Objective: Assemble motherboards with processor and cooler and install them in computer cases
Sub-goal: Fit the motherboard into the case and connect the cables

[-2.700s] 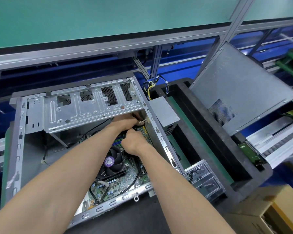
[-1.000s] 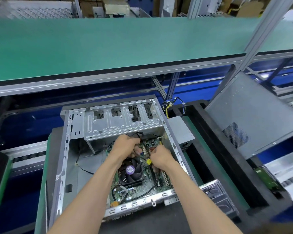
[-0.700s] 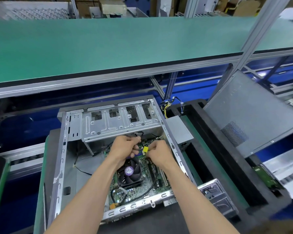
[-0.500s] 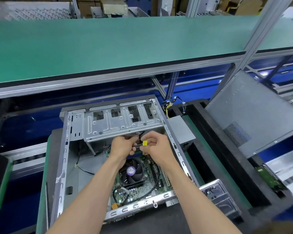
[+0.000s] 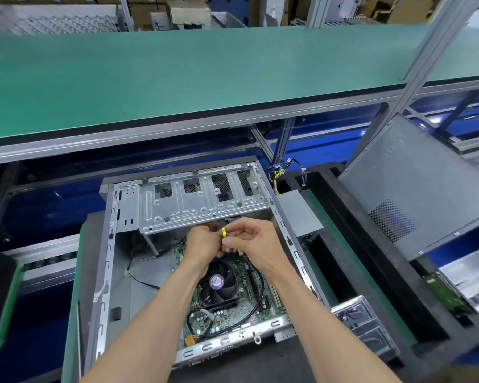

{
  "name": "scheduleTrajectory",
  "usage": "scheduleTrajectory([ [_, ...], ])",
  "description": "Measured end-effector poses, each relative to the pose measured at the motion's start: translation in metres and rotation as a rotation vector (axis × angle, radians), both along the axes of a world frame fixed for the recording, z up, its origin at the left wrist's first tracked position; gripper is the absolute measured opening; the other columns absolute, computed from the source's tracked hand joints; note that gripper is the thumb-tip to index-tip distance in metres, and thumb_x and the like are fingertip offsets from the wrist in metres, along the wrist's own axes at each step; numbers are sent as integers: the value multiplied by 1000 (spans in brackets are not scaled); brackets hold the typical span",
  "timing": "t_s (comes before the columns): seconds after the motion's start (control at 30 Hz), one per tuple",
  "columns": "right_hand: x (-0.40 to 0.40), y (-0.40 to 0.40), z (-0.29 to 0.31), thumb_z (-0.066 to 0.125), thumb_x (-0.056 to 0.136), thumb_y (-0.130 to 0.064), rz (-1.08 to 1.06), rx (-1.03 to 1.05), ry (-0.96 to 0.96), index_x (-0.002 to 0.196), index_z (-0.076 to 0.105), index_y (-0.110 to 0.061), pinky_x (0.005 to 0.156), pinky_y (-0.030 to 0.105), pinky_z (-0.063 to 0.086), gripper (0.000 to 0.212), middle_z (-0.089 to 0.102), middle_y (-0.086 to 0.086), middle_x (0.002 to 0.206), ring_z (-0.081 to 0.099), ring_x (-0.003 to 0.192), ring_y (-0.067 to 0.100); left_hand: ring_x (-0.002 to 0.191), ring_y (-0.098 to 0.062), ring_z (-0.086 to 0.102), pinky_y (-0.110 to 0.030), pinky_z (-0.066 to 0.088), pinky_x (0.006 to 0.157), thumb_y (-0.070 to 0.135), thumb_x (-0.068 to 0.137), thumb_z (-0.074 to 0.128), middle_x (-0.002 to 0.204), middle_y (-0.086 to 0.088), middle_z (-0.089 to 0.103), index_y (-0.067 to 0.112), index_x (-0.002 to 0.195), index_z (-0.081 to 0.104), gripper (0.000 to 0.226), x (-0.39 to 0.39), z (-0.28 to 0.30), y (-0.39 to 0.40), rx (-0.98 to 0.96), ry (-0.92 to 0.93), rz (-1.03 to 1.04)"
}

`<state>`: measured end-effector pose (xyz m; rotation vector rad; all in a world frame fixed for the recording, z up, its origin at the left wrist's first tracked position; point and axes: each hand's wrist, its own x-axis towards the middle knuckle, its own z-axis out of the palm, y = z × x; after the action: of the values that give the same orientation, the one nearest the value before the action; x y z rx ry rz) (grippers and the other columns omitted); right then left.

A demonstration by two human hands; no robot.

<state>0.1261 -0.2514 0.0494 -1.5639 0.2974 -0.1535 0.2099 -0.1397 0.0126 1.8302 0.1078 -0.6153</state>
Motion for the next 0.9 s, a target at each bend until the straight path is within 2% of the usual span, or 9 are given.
scheduleTrajectory([
  [0.27,-1,-2,-2,78,80,7,-8,-19,14,98,72,3,65,24,55,20,71,23,80,68,66,20,35,-15,49,-21,36,37,7,85,64,46,-9,60,3,59,62,27,3,-4,0,52,-28,40],
  [0.4,1,-1,-7,60,94,6,-105,41,116,96,69,4,65,31,54,9,69,30,83,66,66,23,37,-11,52,-20,44,42,24,90,70,46,-2,62,7,59,63,37,7,-8,0,114,-56,22],
  [0.5,3,1,-13,52,101,2,-212,181,292,98,64,5,58,25,48,13,68,20,80,66,62,16,56,-17,62,-35,53,61,36,94,65,61,-2,69,6,76,71,35,8,-10,-2,206,-147,-26],
  [0.57,5,4,-17,49,104,-1,-255,286,392,109,58,7,55,24,44,13,67,14,79,64,59,15,69,-19,65,-33,48,63,42,94,63,75,-1,71,11,82,71,35,8,-9,0,242,-215,-101],
  [0.67,11,7,-20,46,105,-2,-326,405,464,99,56,0,51,25,38,12,63,10,73,59,55,15,86,-6,69,-21,48,74,37,88,71,87,14,75,30,90,76,9,3,-3,4,22,-253,-307],
  [0.7,12,6,-20,46,105,-2,-361,431,488,93,55,-4,51,27,37,15,61,9,70,56,54,16,86,-4,69,-20,50,78,34,83,75,89,16,75,33,92,76,9,1,-2,5,3,-317,-402],
  [0.77,15,2,-21,45,105,-2,-415,488,532,90,55,-5,52,29,36,18,58,9,66,50,54,17,88,2,68,-13,48,81,25,80,80,90,19,75,36,90,77,15,-2,-3,5,23,-464,-489],
  [0.83,15,-2,-23,44,105,-4,-438,552,551,90,59,-4,52,29,36,22,57,8,63,47,54,18,90,6,67,-5,43,80,17,79,82,89,24,74,34,88,78,20,-2,-5,3,26,-586,-471],
  [0.9,15,-5,-25,43,105,-5,-458,575,556,85,60,-4,52,29,35,27,57,6,58,47,52,17,88,5,67,-7,44,81,14,80,82,87,22,74,27,90,79,17,-1,-6,-2,33,-689,-480],
])
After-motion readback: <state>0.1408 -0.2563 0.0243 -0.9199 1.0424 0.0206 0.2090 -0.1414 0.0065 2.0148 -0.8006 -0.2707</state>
